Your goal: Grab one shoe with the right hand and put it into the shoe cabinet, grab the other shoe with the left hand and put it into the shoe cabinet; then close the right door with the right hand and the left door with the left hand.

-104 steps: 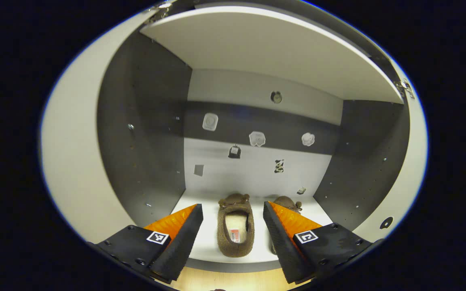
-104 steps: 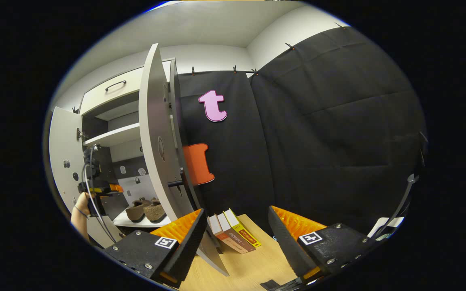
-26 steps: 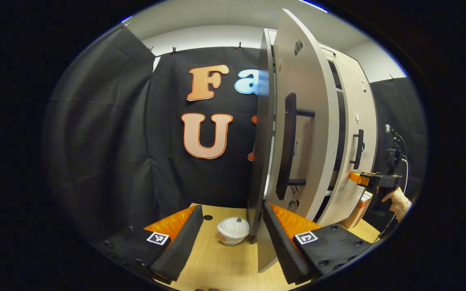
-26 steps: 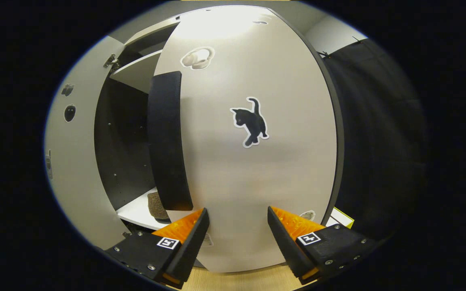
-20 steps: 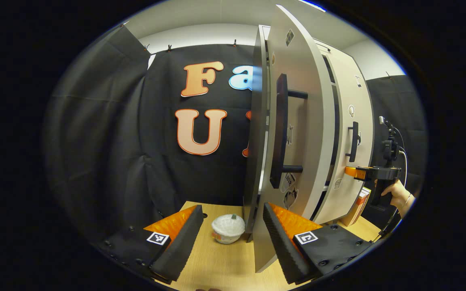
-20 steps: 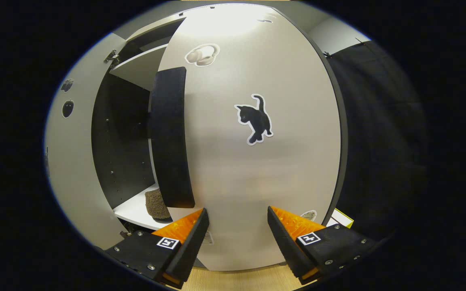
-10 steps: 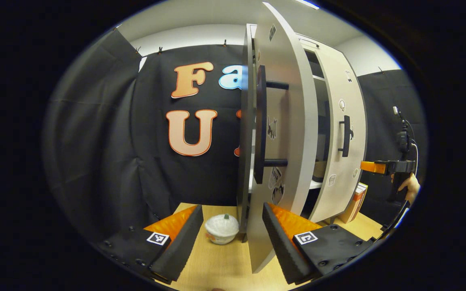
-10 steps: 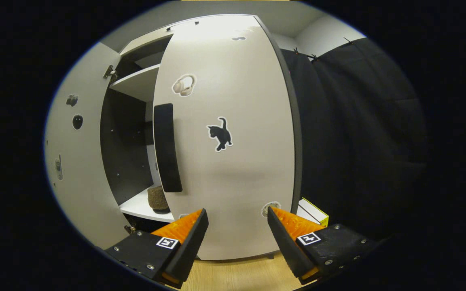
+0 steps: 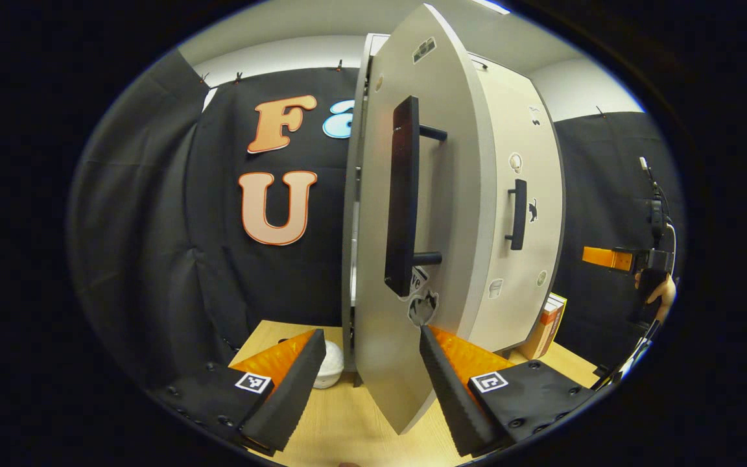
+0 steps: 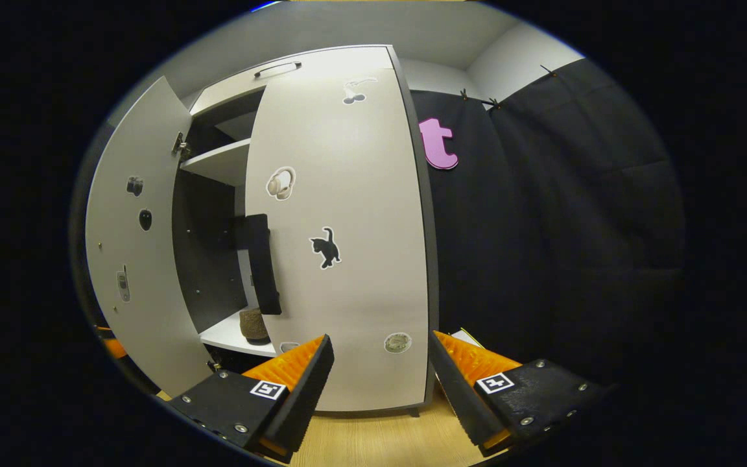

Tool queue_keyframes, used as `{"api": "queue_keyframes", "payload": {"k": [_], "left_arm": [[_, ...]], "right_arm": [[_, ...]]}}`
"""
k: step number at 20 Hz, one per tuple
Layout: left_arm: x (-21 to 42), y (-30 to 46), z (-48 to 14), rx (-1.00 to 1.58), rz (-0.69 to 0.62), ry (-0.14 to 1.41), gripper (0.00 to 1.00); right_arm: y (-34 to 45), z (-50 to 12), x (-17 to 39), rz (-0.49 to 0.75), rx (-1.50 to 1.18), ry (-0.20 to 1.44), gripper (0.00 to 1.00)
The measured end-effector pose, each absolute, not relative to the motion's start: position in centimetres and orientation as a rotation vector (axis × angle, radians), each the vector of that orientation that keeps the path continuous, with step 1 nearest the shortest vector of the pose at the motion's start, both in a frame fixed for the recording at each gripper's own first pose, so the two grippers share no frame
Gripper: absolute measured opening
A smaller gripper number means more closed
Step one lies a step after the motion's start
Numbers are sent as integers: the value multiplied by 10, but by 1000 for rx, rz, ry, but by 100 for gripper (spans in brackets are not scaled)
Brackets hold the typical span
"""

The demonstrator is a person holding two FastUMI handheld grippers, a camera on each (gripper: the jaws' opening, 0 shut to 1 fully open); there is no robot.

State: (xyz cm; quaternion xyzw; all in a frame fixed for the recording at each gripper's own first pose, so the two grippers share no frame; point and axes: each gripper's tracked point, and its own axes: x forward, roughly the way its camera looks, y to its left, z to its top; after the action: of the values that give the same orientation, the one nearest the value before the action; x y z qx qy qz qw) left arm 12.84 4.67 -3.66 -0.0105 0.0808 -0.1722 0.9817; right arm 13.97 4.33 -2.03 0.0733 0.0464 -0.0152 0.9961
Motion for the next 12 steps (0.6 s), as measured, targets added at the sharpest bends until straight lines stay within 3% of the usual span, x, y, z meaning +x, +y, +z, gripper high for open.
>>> {"api": "queue_keyframes", "payload": {"k": [4, 5, 8, 9, 12], "left_arm": [[129, 15, -39, -29, -377, 170, 93], [133, 8, -39, -30, -381, 170, 99], [140, -14, -44, -41, -401, 172, 99], [143, -23, -46, -44, -409, 175, 94], [162, -37, -51, -15, -396, 173, 97]], "right_arm": [[16, -14, 126, -46, 145, 73, 91], [9, -14, 123, -53, 141, 70, 91], [-10, -15, 119, -68, 138, 68, 91], [-15, -15, 118, -74, 137, 67, 91], [-28, -20, 119, -85, 126, 70, 91]]}}
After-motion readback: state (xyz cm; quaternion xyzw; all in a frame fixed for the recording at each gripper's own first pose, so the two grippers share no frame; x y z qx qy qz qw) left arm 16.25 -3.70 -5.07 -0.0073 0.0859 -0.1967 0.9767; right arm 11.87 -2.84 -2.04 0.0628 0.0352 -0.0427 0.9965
